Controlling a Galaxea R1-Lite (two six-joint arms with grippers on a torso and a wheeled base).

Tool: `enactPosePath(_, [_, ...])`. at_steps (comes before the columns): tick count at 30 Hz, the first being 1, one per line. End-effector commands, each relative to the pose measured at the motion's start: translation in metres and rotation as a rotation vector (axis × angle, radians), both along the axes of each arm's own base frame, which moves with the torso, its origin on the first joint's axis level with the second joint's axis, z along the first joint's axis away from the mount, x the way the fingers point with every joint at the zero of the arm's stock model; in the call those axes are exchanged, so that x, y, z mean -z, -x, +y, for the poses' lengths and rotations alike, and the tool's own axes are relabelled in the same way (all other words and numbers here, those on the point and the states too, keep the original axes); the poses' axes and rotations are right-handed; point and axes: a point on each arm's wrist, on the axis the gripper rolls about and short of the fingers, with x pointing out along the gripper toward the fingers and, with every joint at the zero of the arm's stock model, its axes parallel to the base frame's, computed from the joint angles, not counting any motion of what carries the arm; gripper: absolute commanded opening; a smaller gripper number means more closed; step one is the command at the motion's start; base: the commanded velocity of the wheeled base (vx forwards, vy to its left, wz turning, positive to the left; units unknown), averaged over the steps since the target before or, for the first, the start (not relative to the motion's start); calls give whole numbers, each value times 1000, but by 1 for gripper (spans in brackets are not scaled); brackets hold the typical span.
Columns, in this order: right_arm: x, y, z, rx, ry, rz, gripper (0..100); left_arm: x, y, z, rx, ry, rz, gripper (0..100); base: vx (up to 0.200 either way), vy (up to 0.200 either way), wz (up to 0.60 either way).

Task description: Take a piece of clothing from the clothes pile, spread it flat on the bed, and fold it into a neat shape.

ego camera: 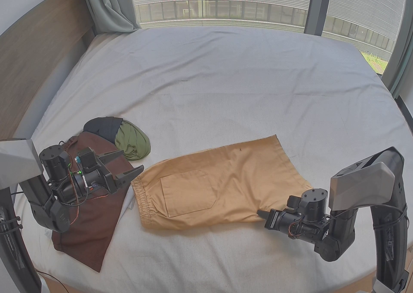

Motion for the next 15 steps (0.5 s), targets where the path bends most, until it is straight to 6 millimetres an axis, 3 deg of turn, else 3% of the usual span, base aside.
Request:
enactPosePath(1, [-7, 18, -5, -2, 24, 32, 0, 0, 0, 0, 2, 1, 2, 100, 0, 0, 0])
enactPosePath(7, [-6, 28, -10, 32, 62, 59, 0, 0, 1, 0, 2, 1, 1, 100, 0, 0, 0])
enactPosePath(15, [-3, 28, -7, 23, 62, 61, 0, -1, 0, -4, 24, 5, 1, 100, 0, 0, 0])
